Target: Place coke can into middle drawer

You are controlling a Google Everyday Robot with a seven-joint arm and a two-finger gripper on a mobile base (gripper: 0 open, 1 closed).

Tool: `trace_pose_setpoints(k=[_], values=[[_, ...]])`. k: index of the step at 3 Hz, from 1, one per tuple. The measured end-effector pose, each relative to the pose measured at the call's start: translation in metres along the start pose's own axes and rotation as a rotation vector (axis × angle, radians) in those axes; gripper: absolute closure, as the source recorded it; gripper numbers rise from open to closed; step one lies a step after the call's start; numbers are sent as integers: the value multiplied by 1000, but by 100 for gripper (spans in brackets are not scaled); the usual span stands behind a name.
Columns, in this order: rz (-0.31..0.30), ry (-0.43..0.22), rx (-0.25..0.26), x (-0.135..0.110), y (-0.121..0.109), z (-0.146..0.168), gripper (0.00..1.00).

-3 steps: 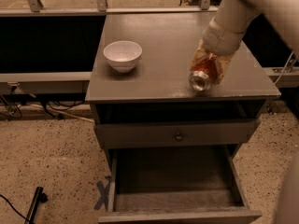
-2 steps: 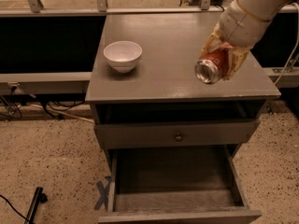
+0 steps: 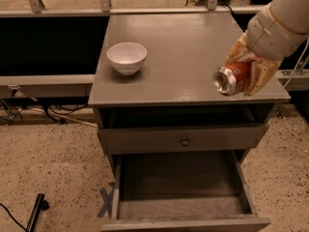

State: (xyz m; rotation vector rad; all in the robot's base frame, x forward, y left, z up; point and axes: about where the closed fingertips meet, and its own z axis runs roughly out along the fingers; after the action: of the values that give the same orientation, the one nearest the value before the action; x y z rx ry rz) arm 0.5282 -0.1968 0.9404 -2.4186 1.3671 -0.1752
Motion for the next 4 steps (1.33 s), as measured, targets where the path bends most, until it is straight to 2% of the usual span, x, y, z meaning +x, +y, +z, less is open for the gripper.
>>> trace_pose_setpoints(k=[1,2,3,4], values=[[-1,1,3,0,-1,-1,100],[75,-73,30,3,13,25,100],[291,-269,86,-4,53,91,100],[549,-359,107,14,130,163,100]])
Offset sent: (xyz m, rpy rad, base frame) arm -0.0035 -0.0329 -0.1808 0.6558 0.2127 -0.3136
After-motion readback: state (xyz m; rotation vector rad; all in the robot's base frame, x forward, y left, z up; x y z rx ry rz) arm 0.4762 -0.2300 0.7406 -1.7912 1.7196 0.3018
